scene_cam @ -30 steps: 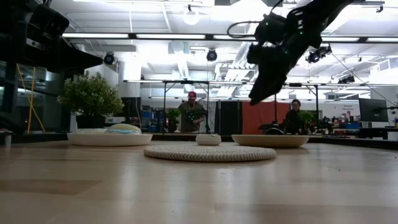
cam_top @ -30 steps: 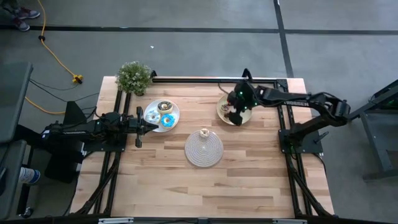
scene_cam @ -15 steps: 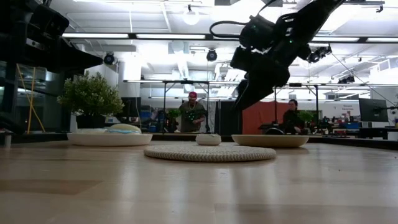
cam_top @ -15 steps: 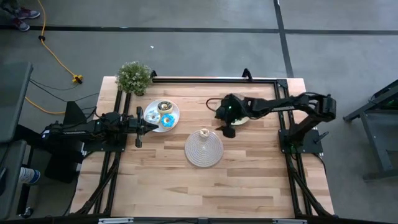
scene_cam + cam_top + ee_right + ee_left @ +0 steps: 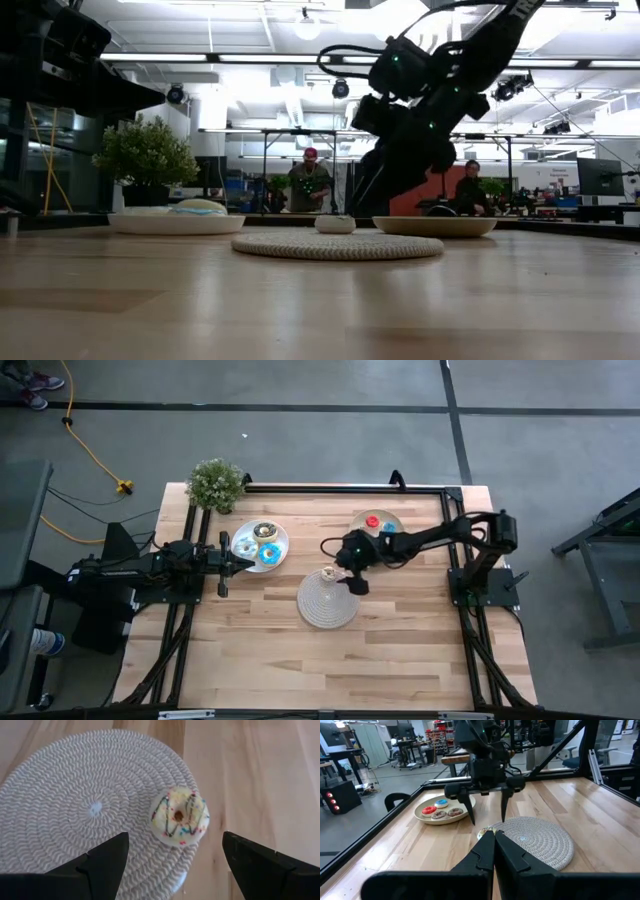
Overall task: Pick & Place donuts
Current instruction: Put the small white donut on the brown plate
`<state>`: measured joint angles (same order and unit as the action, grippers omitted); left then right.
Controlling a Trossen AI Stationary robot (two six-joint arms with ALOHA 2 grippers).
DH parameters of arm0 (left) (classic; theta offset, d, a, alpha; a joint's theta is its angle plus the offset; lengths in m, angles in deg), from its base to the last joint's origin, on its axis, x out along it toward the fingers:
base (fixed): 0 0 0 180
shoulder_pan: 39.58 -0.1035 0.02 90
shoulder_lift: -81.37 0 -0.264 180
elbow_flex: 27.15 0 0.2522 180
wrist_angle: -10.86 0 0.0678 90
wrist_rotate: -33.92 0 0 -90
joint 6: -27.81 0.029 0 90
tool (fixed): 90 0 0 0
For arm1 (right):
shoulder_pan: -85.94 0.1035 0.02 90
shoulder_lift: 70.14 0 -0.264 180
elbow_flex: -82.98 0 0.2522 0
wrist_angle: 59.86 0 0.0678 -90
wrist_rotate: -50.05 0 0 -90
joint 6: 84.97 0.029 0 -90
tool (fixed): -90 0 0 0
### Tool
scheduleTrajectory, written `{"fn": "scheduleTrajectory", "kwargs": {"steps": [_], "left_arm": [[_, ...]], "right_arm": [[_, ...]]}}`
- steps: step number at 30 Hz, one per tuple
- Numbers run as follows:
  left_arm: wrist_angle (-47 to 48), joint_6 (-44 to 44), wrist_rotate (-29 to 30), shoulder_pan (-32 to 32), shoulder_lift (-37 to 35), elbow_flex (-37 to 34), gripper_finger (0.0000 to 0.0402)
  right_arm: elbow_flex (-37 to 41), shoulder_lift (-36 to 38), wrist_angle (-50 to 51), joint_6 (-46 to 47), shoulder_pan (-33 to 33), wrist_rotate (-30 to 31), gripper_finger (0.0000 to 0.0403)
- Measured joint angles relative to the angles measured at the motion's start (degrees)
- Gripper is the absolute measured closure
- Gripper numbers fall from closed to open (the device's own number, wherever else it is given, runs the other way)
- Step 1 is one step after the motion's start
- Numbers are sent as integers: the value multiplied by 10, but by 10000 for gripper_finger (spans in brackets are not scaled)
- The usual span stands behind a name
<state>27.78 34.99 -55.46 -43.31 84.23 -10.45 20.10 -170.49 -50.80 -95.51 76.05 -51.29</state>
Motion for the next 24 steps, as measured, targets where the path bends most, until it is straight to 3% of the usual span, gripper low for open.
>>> {"fn": "scheduleTrajectory", "kwargs": {"steps": [4, 24], "left_arm": [[0, 0, 0, 0, 0, 0, 401], [0, 0, 0, 0, 0, 0, 401]], "right_arm": [[0, -10, -7, 0, 3, 22, 89], [0, -22, -44, 16, 2, 18, 89]]}}
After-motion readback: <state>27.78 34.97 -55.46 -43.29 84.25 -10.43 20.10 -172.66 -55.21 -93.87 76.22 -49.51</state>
